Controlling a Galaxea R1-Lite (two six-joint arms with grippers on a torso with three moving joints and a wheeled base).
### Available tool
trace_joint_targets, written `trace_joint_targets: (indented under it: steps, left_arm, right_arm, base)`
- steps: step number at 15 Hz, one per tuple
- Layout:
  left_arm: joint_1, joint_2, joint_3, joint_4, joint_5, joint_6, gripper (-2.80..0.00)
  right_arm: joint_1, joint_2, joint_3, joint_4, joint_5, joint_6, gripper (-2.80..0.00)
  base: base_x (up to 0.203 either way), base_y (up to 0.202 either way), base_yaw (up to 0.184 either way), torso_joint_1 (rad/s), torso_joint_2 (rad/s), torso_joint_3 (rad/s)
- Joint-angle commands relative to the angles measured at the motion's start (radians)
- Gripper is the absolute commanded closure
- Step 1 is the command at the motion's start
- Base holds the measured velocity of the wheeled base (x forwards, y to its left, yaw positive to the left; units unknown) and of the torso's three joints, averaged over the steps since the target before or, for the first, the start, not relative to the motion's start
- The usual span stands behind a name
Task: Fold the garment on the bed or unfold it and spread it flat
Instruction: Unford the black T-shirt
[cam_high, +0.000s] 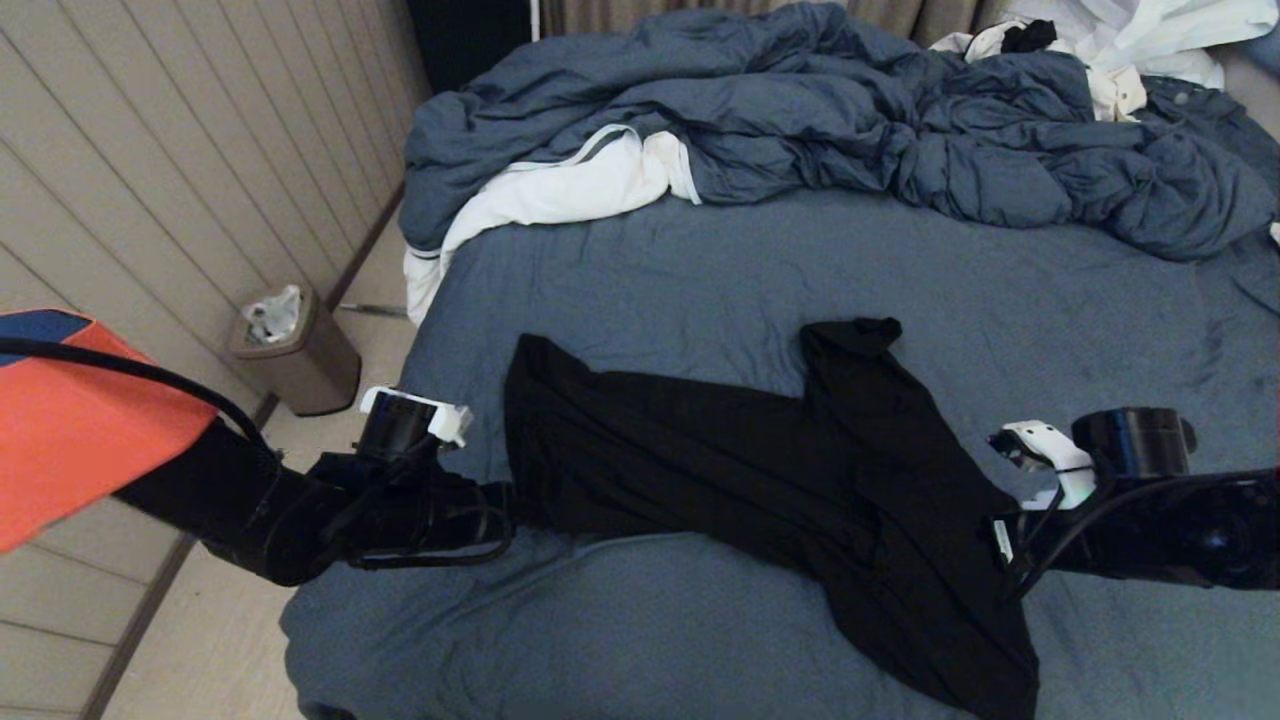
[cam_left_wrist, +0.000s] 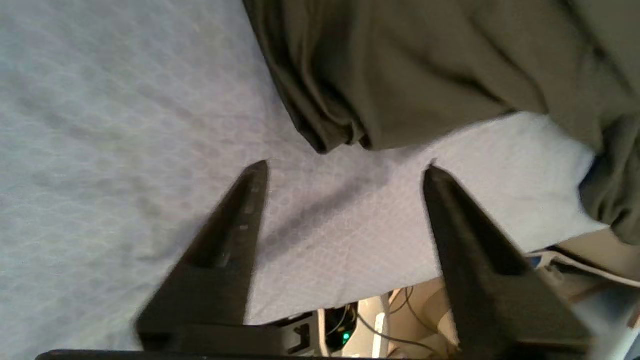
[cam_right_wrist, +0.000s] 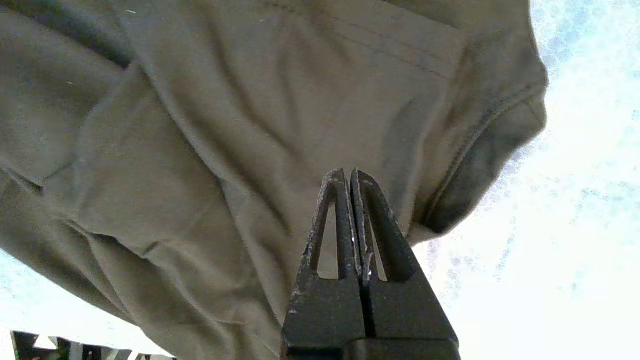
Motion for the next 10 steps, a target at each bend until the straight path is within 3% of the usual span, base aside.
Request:
trace_joint_targets:
  steps: [1,6,10]
  left_arm:
    - [0.001,0.028,0.002,-0.018,-0.005,0.000,-2.80]
    - [-0.016,0.118,-0.044,-0.075,0.001,0.055,-2.80]
    - [-0.037,0.164,-0.096,-0.078,0.055,0.066,-2.80]
  right_arm:
    - [0.000,0.003,-0.002,-0.003,0.001,-0.001,0.00]
    - [0.000,0.010,0.000,-0.003,-0.001,-0.001,0.00]
    - [0.001,0.015,0.006,-0.035,-0.002,-0.002,0.00]
  base:
    - [0.000,0.000,0.000,0.000,0.00,0.000]
    - [0.000,0.000,0.000,0.000,0.00,0.000]
    - [0.000,0.000,0.000,0.000,0.00,0.000]
